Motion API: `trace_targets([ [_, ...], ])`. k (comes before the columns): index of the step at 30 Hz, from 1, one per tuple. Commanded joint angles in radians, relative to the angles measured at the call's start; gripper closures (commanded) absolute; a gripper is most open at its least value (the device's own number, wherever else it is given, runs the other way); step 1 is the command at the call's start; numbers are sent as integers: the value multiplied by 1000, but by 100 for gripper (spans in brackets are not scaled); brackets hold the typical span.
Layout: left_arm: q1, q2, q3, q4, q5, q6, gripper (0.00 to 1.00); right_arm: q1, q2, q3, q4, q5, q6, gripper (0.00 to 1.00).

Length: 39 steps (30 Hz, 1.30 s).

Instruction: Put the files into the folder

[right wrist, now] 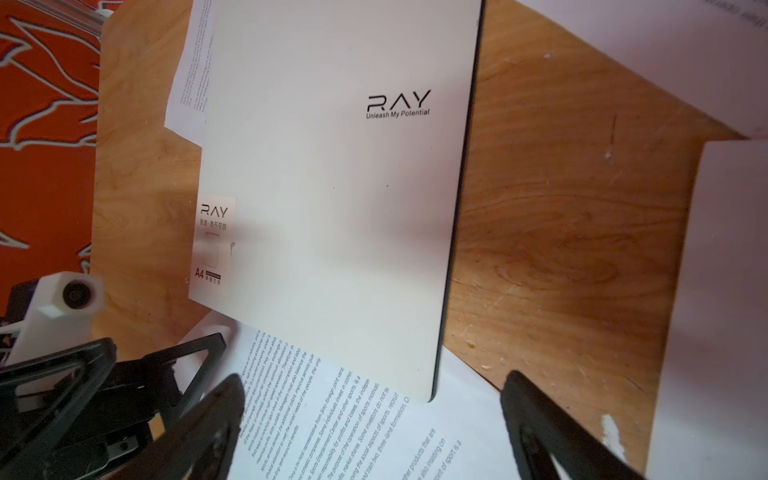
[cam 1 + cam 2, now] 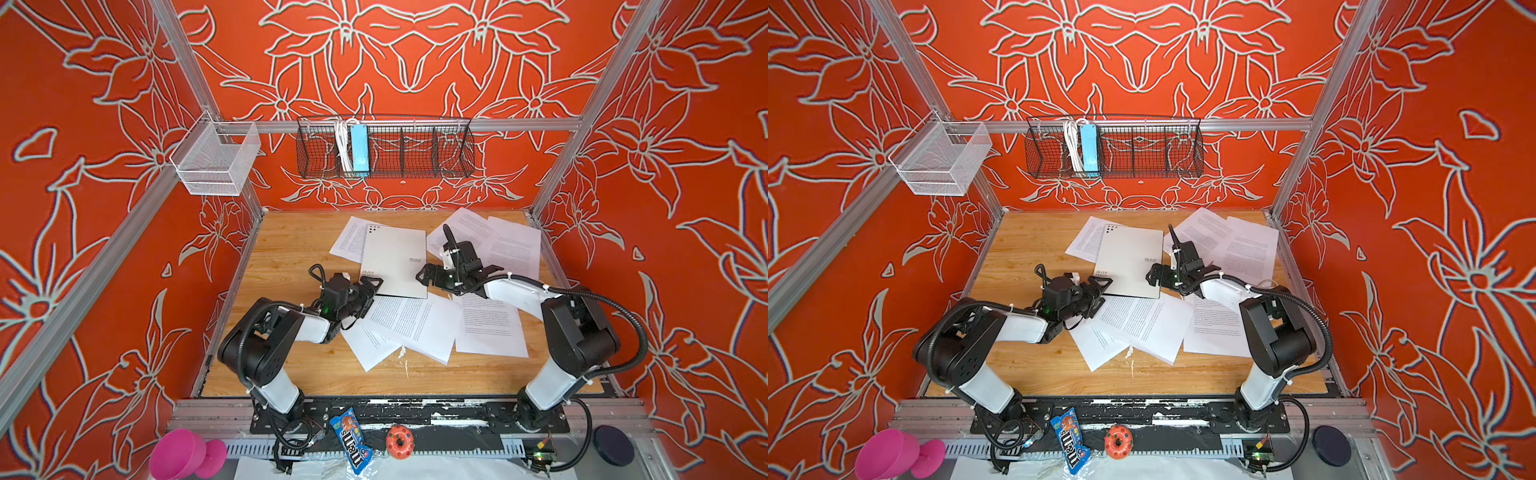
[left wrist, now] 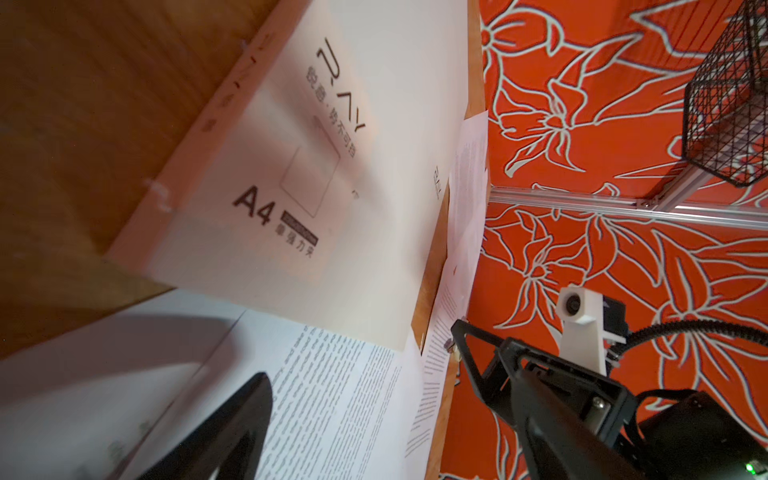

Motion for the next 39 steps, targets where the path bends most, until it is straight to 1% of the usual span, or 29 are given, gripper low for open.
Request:
trace_targets([
  [1, -4, 51, 19, 149, -13, -50, 10, -1, 2, 0, 7, -18, -4, 2],
  [7, -6, 161, 11, 316, -27, -90, 12, -1, 3, 3, 9, -24, -8, 2],
  [10, -8, 213, 11, 413, -40, -99, 16, -2, 8, 8, 1, -25, -15, 2],
  [13, -11, 253, 22, 475, -49, -108, 20, -3, 14, 13, -5, -20, -20, 2],
  [17, -15, 325, 48, 575, -51, -138, 32, -7, 23, 23, -10, -35, -21, 2],
  [18, -16, 342, 62, 578, -47, -149, 35, -9, 23, 23, -7, -36, -18, 2],
  [21, -22, 370, 93, 578, -36, -164, 51, -19, 28, 26, 1, -44, -14, 2],
  [23, -24, 363, 97, 577, -38, -165, 68, -36, 32, 32, -2, -44, -13, 2],
  [25, -24, 352, 91, 577, -40, -170, 88, -63, 42, 37, 7, -63, -5, 2],
  [26, -24, 346, 88, 576, -39, -174, 96, -81, 49, 40, 20, -88, 0, 2],
  [27, -24, 344, 87, 576, -36, -182, 100, -94, 57, 42, 38, -109, 9, 2],
  [33, -24, 358, 100, 577, -8, -226, 100, -114, 120, 106, 94, -195, 33, 2],
  [35, -23, 352, 94, 578, -8, -230, 100, -123, 155, 147, 70, -196, 50, 2],
  [39, -24, 330, 88, 578, -7, -232, 100, -138, 203, 175, 135, -249, 93, 2],
])
